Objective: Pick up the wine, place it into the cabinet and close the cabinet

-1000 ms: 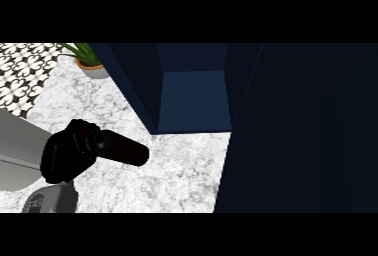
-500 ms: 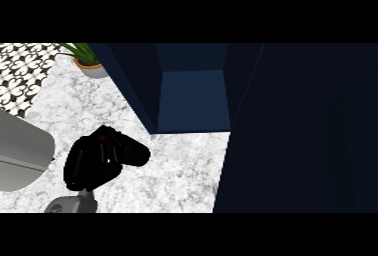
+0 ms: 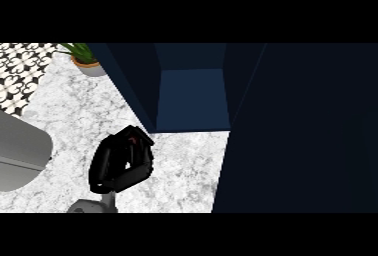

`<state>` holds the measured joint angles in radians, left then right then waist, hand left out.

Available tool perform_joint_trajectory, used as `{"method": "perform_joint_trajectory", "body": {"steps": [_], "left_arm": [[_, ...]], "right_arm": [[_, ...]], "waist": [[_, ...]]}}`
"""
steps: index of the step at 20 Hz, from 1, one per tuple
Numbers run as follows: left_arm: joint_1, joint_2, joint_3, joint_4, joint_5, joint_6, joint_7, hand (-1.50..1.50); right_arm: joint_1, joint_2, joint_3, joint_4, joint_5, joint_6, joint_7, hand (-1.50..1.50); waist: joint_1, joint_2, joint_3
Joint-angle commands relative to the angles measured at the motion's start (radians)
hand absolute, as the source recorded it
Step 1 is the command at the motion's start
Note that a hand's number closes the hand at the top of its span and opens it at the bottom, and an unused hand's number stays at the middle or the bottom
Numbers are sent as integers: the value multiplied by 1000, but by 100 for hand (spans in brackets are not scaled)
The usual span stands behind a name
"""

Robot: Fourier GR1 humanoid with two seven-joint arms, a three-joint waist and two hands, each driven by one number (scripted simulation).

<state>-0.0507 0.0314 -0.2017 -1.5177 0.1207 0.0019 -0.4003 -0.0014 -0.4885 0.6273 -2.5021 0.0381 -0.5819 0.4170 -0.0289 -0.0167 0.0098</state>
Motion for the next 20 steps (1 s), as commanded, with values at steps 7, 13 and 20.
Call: {"method": "perform_joint_trajectory", "body": {"steps": [7,13,20], "left_arm": [[-85,-30,-52,137,-50,173,48,150],[-241,-28,5,230,-39,172,116,150],[-383,-30,-41,411,7,237,91,150]], "right_arm": [[128,-61,20,-221,28,-13,15,-150],[160,-68,39,-236,33,-19,-3,-150],[178,-78,14,-203,-18,6,-64,-150]], "waist": [[4,14,-10],[-5,13,-10],[-6,17,-10]]}}
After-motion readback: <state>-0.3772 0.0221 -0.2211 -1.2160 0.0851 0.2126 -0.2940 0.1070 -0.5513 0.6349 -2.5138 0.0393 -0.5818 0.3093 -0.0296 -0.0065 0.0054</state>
